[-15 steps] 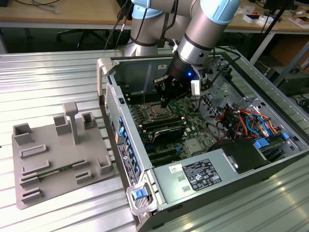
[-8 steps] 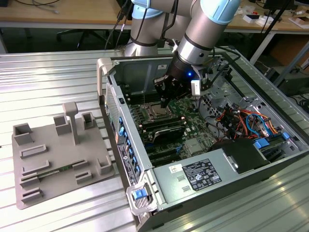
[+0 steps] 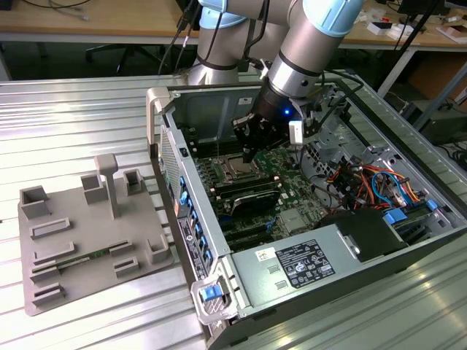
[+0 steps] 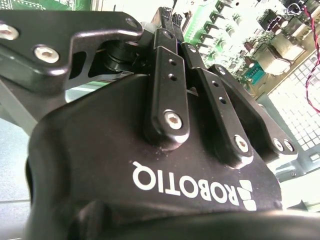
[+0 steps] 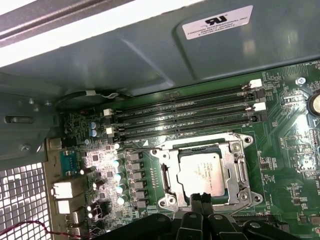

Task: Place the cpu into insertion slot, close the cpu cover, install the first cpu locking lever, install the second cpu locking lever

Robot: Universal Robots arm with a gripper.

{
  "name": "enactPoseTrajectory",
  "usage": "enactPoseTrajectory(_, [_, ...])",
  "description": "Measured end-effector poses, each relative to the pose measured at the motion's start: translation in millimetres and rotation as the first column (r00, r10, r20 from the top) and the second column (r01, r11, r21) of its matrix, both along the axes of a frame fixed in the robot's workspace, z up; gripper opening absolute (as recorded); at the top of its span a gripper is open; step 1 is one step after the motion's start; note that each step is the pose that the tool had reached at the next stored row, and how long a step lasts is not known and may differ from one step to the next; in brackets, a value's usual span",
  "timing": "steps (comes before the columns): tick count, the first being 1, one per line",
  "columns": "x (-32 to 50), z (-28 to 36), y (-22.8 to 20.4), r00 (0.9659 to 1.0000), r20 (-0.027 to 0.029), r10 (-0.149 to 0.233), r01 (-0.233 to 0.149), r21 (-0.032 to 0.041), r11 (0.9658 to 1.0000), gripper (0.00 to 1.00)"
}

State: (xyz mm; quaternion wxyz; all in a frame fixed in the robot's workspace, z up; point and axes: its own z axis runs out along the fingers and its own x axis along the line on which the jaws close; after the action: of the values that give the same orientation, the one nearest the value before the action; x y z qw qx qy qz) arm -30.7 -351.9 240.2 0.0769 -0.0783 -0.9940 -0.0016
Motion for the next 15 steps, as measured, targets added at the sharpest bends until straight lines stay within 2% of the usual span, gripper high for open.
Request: enactPoseTrajectory(15, [0.0, 0.0, 0.0, 0.9999, 0.0000, 0.016, -0.016, 0.0019, 0.9999, 0.11])
